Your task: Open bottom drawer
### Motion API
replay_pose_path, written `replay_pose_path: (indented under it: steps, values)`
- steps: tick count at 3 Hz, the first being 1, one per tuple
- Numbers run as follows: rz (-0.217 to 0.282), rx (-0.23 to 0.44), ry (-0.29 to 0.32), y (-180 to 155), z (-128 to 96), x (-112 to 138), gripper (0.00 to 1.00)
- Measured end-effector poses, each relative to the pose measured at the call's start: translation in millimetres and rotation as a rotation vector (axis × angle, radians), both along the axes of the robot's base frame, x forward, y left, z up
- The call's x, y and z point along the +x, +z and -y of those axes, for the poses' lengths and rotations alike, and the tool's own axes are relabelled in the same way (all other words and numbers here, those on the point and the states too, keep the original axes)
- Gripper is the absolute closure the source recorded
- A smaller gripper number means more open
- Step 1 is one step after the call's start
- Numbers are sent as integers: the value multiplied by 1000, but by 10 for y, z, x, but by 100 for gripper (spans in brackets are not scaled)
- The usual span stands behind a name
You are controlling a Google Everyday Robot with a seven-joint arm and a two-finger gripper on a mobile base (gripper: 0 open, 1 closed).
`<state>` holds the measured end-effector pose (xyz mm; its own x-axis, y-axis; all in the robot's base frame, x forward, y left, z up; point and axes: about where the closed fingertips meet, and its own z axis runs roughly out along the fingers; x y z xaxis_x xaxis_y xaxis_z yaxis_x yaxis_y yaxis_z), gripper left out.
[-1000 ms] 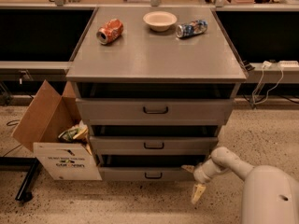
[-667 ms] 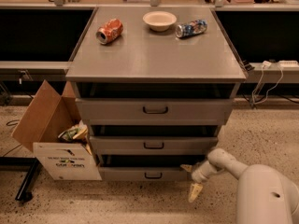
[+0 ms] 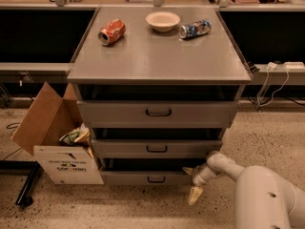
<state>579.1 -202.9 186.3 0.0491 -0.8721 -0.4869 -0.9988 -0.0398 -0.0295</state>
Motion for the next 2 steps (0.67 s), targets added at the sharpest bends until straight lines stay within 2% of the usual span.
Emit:
replay_pose_path:
  steps: [2]
  values:
    - [-36,-31,48,-192,-186,97,0]
